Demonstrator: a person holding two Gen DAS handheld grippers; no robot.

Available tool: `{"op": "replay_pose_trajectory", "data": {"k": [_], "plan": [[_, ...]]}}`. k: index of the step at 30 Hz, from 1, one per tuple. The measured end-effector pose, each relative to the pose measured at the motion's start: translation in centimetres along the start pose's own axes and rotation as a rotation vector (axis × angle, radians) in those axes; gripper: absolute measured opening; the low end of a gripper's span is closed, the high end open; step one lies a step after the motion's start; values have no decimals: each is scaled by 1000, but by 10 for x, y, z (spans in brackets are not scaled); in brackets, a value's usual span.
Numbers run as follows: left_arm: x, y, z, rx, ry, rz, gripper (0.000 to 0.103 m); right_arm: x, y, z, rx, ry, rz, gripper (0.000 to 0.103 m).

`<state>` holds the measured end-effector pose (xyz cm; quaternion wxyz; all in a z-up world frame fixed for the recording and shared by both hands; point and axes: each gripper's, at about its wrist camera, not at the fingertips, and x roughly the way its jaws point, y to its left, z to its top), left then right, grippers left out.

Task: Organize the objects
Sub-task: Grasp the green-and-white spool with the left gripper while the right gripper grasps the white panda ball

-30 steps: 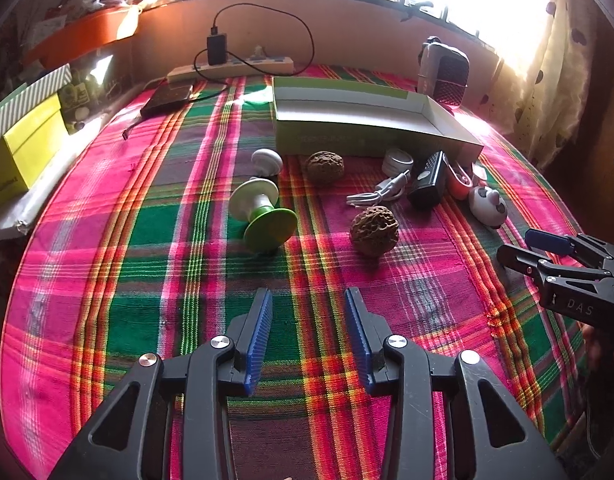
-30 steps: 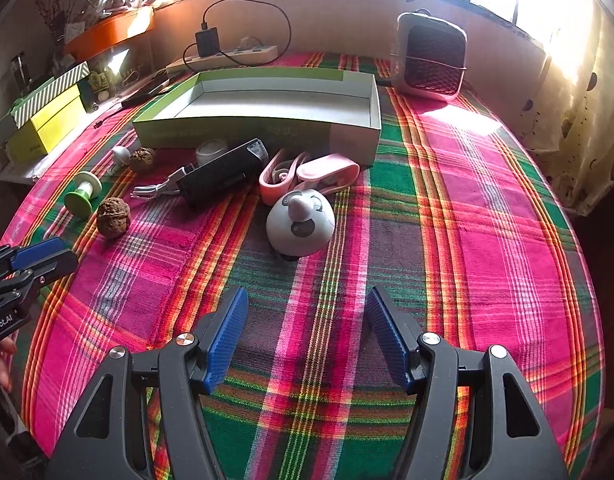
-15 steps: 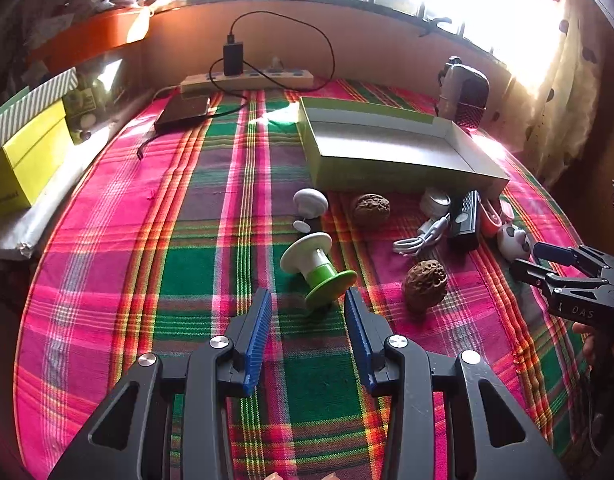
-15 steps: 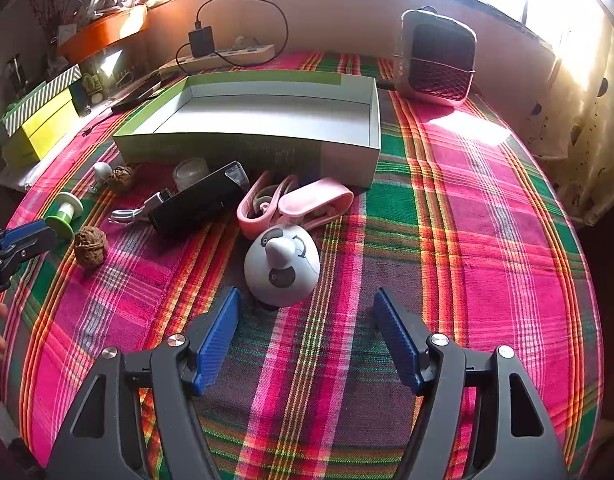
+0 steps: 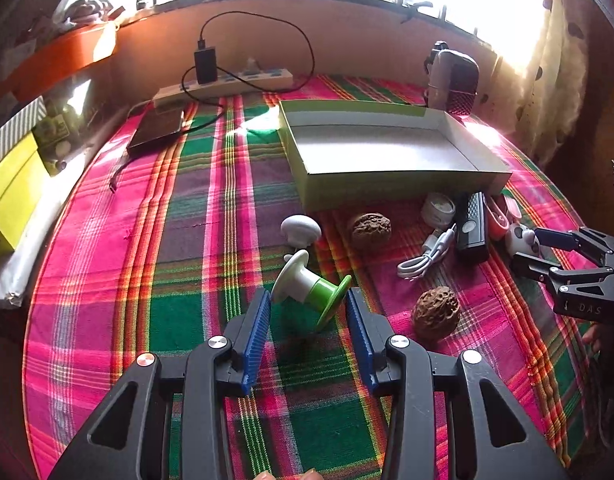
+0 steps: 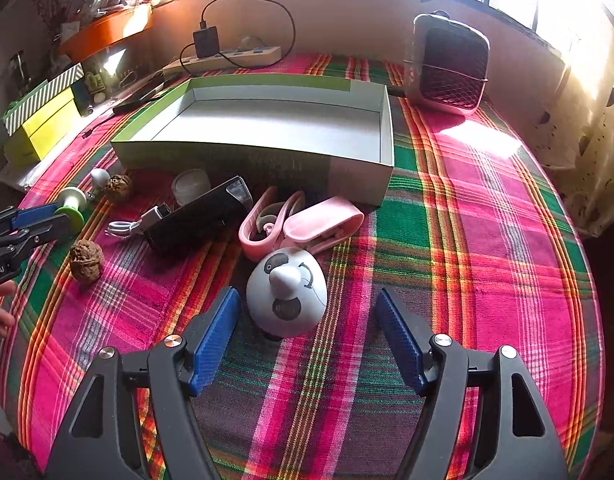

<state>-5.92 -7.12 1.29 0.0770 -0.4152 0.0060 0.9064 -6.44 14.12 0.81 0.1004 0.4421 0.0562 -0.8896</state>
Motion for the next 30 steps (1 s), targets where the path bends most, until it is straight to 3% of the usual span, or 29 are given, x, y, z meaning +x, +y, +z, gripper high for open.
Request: {"op": "replay_pose_trajectory", "data": {"k": [17,30], "plan": [[12,-6,17,89,27,-52,37,0,1,1,-5,0,3,72],[28,-6,22,44,57,-41,37,2,0,3,-5,0,3,72]]}}
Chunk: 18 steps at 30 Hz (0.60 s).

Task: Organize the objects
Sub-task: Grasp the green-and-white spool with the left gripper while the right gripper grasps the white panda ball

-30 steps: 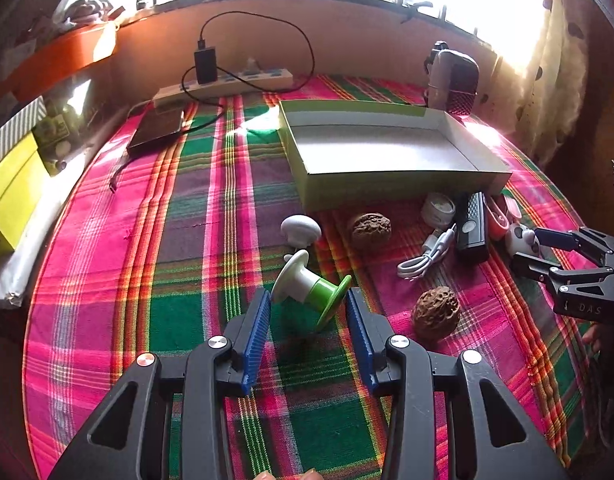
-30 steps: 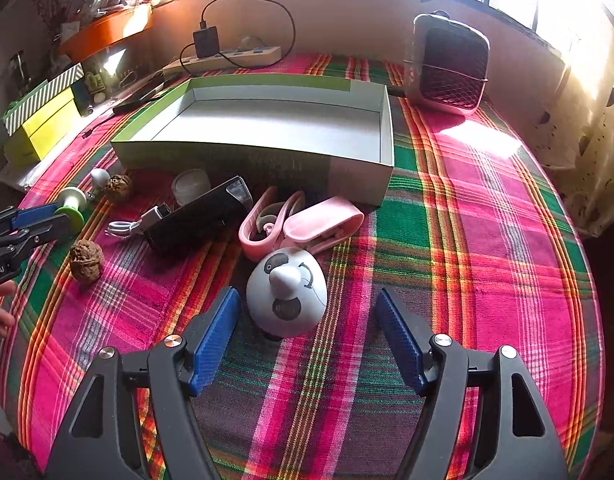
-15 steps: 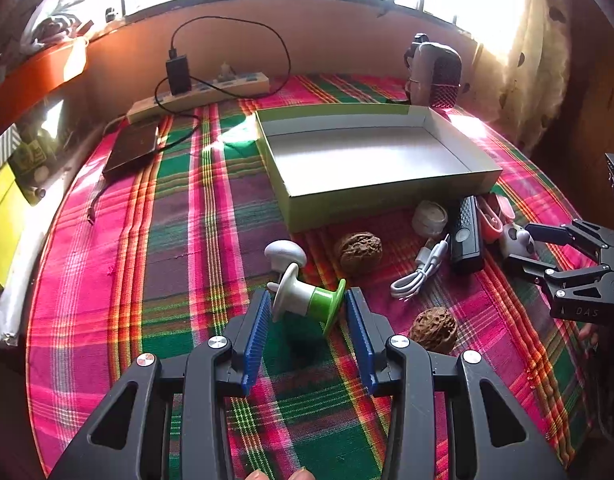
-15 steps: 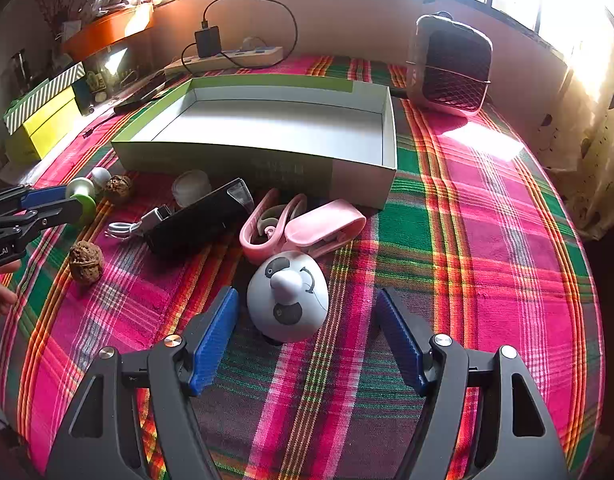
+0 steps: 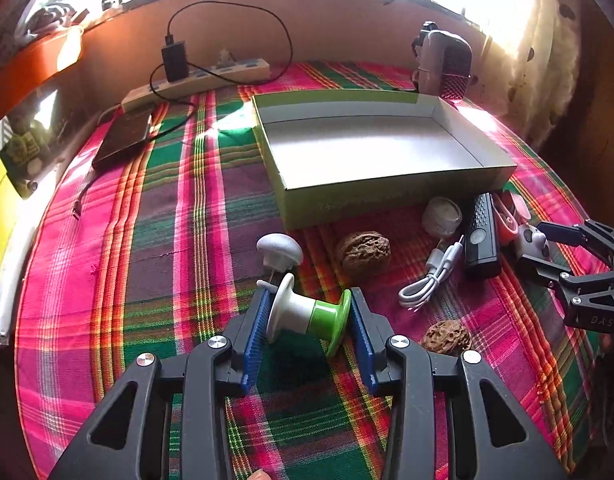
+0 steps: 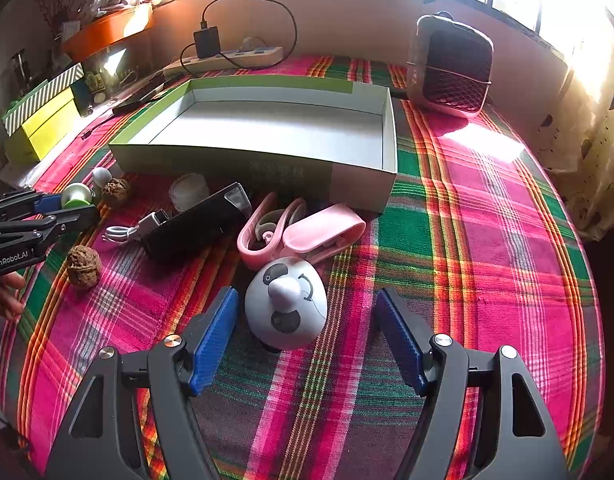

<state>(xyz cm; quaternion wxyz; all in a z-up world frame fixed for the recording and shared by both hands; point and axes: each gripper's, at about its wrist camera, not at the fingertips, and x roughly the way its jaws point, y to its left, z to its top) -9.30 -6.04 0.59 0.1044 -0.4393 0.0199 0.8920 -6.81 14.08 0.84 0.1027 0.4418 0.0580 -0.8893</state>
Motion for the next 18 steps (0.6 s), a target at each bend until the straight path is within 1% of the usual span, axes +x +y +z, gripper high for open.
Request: {"op": "replay_pose_trajectory", "data": {"k": [3,9,11,18], "plan": [[1,2,1,-25,-6,2,37,0,-1,0,0,0,1,72],[3,1,3,-41,-1,21,37,1,-3,3,6,1,-1,71],[3,1,3,-39,-1,22,37,2,-4,4,12,0,-4,70],[3,-1,3,-37,5,36,37,-1,-7,2,27,-11,-17,53]]}}
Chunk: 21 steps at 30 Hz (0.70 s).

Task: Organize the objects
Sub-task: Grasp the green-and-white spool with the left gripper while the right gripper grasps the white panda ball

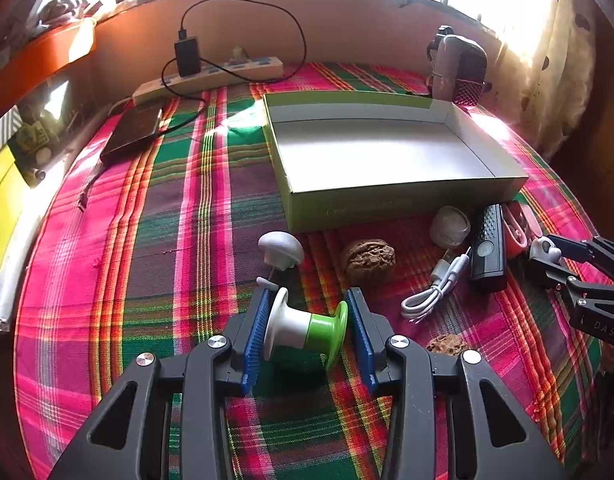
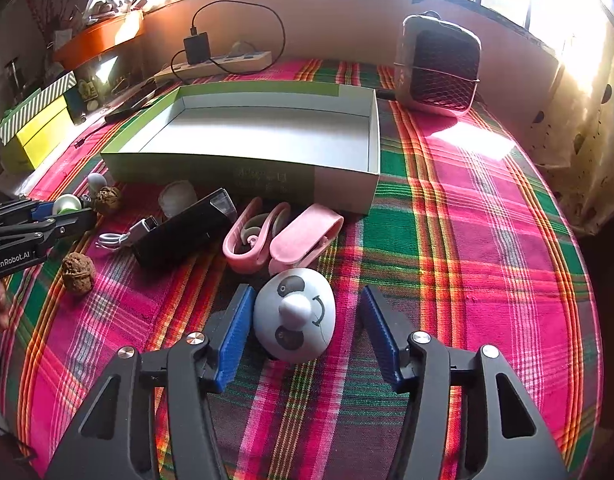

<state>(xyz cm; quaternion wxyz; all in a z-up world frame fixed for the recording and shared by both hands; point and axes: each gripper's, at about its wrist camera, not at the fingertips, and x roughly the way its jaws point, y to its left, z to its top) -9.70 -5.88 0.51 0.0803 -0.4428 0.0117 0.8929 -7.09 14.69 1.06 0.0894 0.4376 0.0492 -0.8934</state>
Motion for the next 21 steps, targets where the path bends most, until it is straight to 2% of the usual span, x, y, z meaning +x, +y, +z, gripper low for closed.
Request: {"op": "replay_pose_trajectory", "data": {"k": [4,7,21], "plan": [[-1,-1,-2,-6,0,2,36,-2,0,-2,8,-5,-3,46],[-2,-1,-4,-13,-5,15,32,-3,0,-3,11,-7,-5,41],[-4,0,-5,-24,-6,17,31,-3,1,-4,16,-9,-10,41]]}}
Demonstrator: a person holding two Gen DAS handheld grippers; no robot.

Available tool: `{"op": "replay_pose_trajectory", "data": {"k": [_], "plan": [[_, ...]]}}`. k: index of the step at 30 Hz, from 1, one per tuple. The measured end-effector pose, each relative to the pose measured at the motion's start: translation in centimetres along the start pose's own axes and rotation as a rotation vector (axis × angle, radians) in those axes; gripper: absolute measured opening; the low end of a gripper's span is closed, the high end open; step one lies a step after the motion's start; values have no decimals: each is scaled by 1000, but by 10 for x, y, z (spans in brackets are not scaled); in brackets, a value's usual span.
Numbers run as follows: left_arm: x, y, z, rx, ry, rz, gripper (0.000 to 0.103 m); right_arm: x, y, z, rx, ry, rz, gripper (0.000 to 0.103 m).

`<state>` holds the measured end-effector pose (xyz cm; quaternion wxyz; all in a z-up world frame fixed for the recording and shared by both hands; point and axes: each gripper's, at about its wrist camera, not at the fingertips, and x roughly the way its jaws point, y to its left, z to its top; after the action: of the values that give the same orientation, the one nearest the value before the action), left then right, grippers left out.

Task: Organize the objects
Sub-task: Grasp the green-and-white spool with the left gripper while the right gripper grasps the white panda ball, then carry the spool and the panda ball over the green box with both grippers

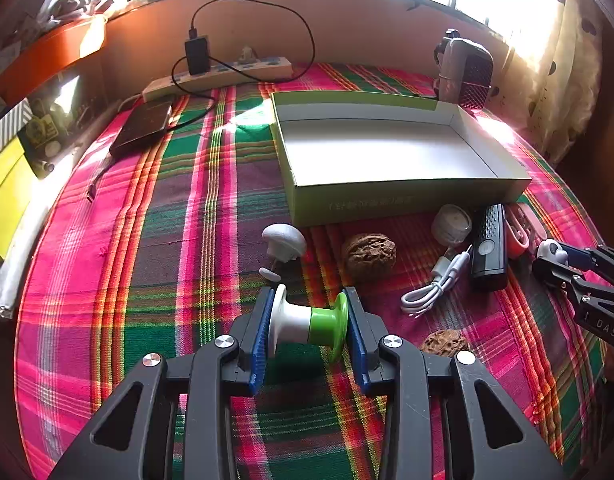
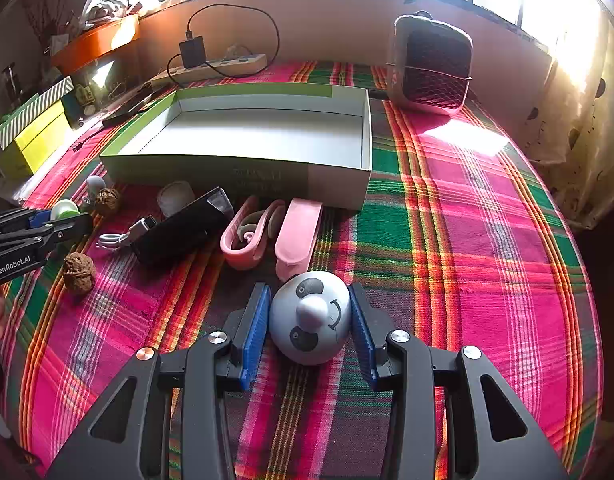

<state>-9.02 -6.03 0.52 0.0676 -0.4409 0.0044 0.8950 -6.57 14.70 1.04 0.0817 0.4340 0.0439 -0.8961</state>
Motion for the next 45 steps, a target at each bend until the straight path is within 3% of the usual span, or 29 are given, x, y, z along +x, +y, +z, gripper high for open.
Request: {"op": "replay_pose_trajectory", "data": {"k": [20,34,45], "plan": [[-18,1,7,9,-34,-17,31,-14,-1,7,6,-37,20,40],[-23,-8,44,32,-65,-55,31,-29,4,42,-42,-98,26,40],[-2,-15,83,29,-66,-76,31,-13,-1,89,-45,-115,42,40]]}}
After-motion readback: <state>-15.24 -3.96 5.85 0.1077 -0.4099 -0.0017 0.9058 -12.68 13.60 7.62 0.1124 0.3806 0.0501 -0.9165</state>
